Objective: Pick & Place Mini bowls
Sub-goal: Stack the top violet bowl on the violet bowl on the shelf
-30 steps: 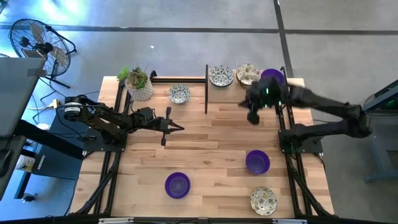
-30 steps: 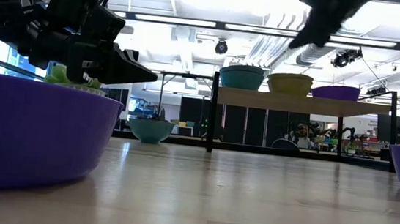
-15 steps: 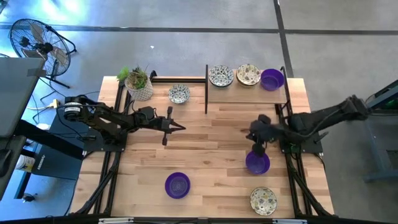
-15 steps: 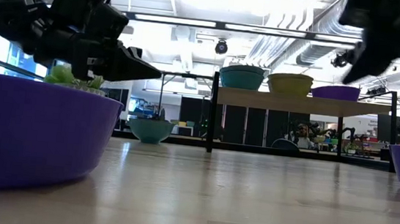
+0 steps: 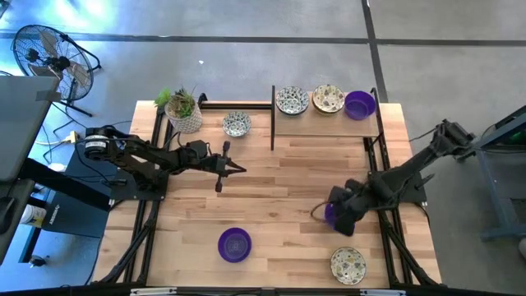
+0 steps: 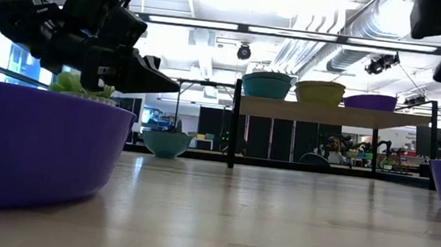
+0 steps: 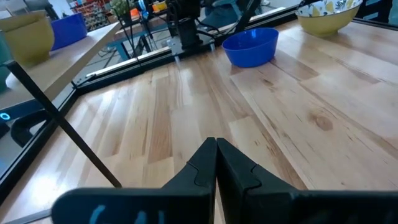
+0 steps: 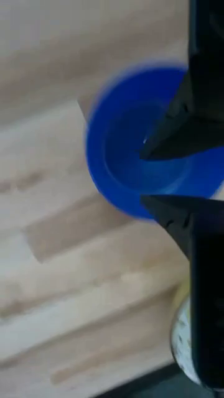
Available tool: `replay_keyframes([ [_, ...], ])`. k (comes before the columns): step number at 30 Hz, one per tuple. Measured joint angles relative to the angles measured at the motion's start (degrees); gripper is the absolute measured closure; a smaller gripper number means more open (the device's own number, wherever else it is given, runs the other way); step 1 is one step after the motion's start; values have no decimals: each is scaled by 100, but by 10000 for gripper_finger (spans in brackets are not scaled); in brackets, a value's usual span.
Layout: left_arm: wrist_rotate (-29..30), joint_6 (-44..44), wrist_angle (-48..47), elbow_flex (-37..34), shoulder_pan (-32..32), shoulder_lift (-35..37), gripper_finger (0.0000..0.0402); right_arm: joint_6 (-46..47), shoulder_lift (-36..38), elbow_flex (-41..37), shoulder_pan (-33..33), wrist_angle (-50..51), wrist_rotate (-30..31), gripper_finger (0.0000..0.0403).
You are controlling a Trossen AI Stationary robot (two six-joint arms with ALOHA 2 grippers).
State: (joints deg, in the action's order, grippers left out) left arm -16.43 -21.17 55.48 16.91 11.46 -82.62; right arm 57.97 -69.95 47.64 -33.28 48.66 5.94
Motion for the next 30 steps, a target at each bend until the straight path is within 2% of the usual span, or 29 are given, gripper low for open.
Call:
replay_keyframes([
  [8, -2, -7, -14, 0, 0, 1, 401, 753, -1154, 697, -440, 191, -180, 232],
  [12, -4, -4, -15, 0, -2, 1, 401, 1002, -1523, 839, -437, 248, -244, 216],
  [19, 34, -228, 7, 0, -274, 1, 401, 1164, -1941, 857, -345, 227, -446, 234],
  [30, 199, -278, 7, 0, -326, 1, 401, 1042, -2326, 857, -200, 236, -446, 299],
])
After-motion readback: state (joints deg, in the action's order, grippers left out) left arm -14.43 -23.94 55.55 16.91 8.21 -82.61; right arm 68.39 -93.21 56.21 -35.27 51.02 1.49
